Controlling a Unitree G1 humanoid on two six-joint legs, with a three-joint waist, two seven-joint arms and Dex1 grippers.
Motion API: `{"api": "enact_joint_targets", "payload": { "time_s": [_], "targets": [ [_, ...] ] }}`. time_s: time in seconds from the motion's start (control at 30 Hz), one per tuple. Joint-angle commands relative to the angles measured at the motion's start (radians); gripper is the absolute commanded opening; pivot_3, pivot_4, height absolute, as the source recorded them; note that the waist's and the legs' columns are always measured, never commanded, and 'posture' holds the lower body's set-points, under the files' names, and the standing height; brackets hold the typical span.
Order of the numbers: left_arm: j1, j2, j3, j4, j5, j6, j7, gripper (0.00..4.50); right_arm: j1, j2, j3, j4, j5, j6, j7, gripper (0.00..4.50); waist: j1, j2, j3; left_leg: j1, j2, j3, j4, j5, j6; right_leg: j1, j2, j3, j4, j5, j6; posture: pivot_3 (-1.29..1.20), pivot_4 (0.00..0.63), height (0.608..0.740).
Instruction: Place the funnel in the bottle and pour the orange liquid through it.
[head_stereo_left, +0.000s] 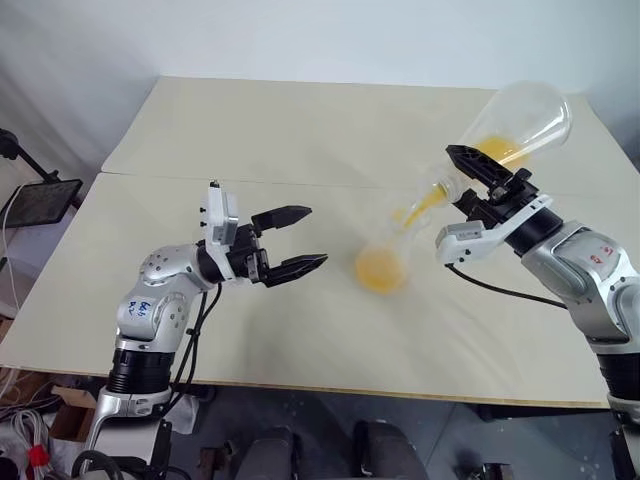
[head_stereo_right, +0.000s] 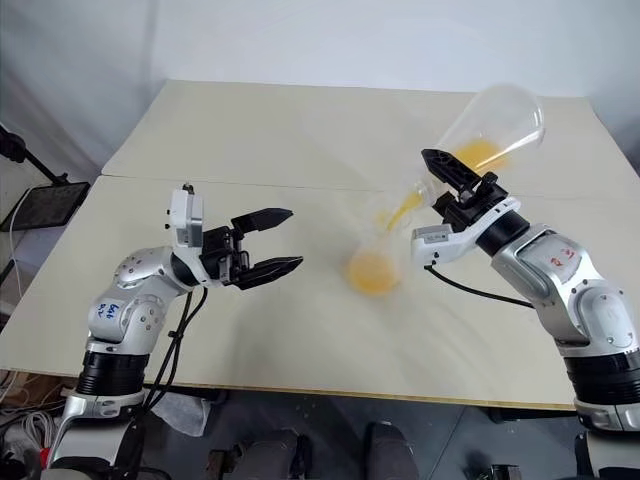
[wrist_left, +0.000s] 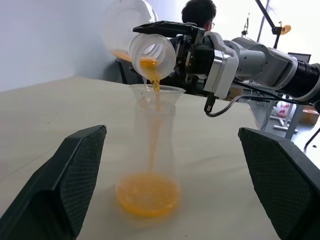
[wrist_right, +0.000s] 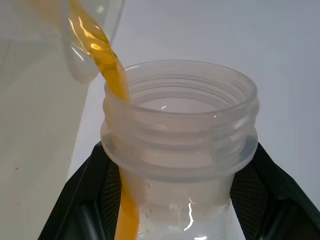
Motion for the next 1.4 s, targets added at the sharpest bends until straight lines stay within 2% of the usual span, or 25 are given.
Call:
{"api": "enact_joint_targets", "payload": {
  "time_s": [0.03,1.4],
  "targets": [
    [-0.013,-0.002,0.002,-0.013,0.001,-0.019,0.004,4.5,-0.027,-0.016,-0.008,-0.039,0.01,-0.008,-0.009,2.49,0.001,0.0,0.0,0.0,0.0,0.0,0.0,0.0,0.0,0.0,0.0,0.0,0.0,0.0,0.0,0.0,0.15,0.74],
    [-0.016,-0.012,0.005,-0.005,0.006,-0.027,0.008,4.5,-0.03,-0.023,0.004,-0.001,-0.037,0.005,-0.077,2.49,0.0,0.0,0.0,0.0,0.0,0.0,0.0,0.0,0.0,0.0,0.0,0.0,0.0,0.0,0.0,0.0,0.15,0.74]
  ]
}}
